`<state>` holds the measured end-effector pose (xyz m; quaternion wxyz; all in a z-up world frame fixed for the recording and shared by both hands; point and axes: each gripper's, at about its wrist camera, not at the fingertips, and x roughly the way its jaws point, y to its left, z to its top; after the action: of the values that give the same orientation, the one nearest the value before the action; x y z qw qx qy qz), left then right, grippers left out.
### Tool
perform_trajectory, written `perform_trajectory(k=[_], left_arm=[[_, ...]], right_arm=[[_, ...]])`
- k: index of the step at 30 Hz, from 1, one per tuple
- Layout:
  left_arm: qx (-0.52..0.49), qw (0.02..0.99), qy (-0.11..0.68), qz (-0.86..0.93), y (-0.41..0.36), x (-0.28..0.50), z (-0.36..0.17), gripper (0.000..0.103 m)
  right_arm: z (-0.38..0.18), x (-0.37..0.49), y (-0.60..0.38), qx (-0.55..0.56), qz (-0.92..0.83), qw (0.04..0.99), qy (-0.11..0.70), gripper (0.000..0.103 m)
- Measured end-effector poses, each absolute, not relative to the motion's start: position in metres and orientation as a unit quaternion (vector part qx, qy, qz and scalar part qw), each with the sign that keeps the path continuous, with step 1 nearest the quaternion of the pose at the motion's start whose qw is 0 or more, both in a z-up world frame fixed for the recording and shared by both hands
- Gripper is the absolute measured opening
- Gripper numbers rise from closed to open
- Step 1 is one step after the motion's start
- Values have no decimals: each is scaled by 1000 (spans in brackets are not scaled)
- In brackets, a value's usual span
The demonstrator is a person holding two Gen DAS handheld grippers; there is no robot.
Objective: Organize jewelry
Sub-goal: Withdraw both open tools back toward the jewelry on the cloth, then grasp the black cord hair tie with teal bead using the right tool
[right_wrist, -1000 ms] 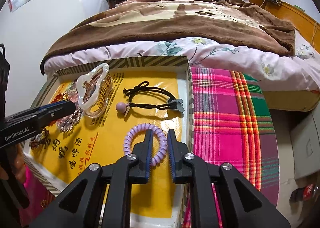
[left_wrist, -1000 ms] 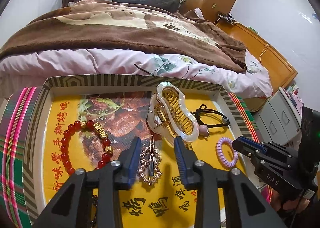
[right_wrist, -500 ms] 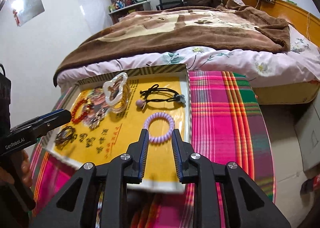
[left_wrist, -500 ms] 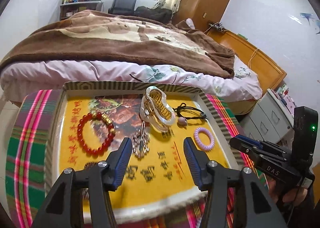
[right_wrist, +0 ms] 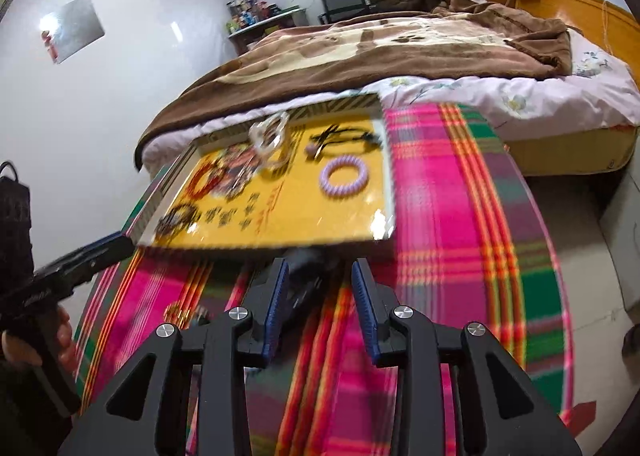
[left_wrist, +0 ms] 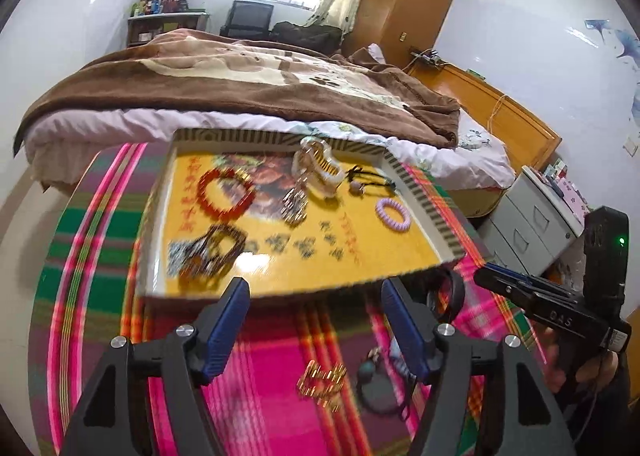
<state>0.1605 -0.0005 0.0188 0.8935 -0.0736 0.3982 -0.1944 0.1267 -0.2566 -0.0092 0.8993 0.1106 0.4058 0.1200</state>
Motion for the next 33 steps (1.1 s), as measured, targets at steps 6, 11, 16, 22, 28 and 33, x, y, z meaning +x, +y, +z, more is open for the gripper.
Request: perform_trajectory(k=[6, 11, 16, 22, 28, 33], left_arm=[[-88, 894, 400, -180, 19, 137, 11, 68], [-96, 897, 397, -169, 37, 124, 11, 68], [-104, 896, 399, -162, 53, 115, 8, 68], [-115, 894, 402, -158, 65, 107, 3, 68], [-120, 892, 405, -160, 69, 105, 0, 68], [-124, 891, 407, -160, 67, 104, -1, 68]], right_arm=[[-19, 100, -214, 51, 177, 894, 408, 34], [-19, 88, -172, -6, 226, 889, 398, 34], [-29, 97, -148, -33, 221, 883, 412, 34], [-41, 106, -142, -42, 195, 883, 426, 34], [-43, 111, -137, -58, 187, 882, 429, 34], [-44, 108, -133, -87, 176, 884, 424, 26]])
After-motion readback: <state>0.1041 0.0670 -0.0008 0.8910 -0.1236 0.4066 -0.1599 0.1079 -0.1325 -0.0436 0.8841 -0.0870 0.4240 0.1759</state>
